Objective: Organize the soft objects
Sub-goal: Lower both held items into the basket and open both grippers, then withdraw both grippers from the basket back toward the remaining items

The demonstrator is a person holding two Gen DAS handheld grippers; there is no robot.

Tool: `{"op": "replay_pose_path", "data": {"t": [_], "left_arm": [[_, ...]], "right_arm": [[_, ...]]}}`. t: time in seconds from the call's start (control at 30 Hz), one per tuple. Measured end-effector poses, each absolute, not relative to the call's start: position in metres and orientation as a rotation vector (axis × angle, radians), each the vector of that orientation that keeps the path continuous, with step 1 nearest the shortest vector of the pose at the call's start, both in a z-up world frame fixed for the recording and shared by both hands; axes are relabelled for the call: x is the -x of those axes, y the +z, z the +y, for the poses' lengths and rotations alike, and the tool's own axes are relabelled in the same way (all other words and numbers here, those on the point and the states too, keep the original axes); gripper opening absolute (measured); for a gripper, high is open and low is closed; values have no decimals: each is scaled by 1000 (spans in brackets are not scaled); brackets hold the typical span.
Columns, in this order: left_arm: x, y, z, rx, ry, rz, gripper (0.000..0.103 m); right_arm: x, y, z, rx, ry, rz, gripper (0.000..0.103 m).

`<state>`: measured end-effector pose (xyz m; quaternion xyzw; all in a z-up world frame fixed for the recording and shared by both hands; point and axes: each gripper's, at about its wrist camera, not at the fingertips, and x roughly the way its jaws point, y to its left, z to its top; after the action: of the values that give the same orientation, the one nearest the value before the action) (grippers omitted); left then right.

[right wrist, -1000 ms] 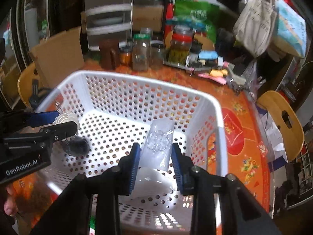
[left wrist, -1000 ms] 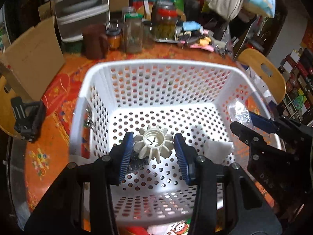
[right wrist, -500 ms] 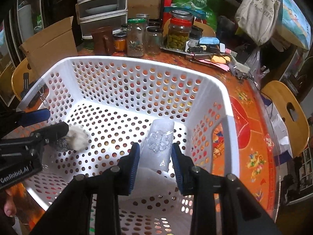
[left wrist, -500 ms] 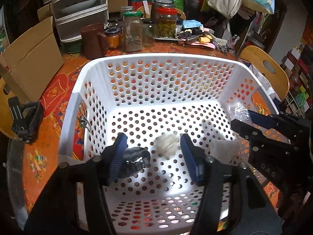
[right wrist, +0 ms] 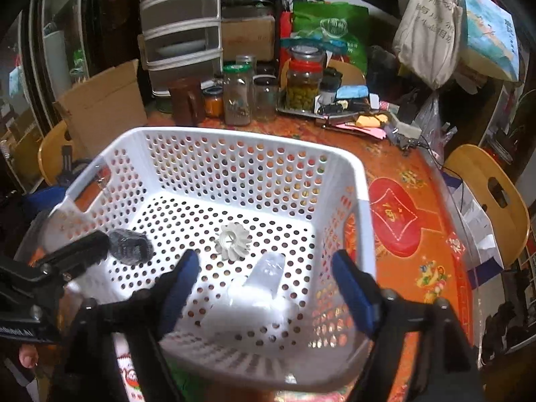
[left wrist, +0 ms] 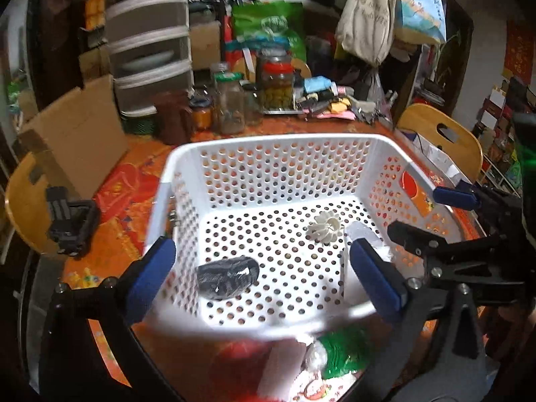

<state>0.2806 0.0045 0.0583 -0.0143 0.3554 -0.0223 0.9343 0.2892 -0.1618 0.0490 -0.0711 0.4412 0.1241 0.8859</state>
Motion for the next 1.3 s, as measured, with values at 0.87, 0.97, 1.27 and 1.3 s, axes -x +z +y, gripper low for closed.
{"op": "replay_pose_path", "data": {"t": [0.87, 0.97, 1.27, 1.3], "left_arm": [[-83, 43, 53, 151, 1, 611, 103], [-90, 20, 57, 150, 1, 643, 103], [-143, -41, 47, 132, -34, 735, 103], [-147, -45, 45, 124, -32, 742, 103]], "right_arm": [[-94, 56, -185, 94, 356, 748, 103], [-94, 34, -187, 79, 357, 776, 103], [-119, -20, -180, 57, 382, 876, 102], [-122, -24, -177, 69, 380, 886, 101]]}}
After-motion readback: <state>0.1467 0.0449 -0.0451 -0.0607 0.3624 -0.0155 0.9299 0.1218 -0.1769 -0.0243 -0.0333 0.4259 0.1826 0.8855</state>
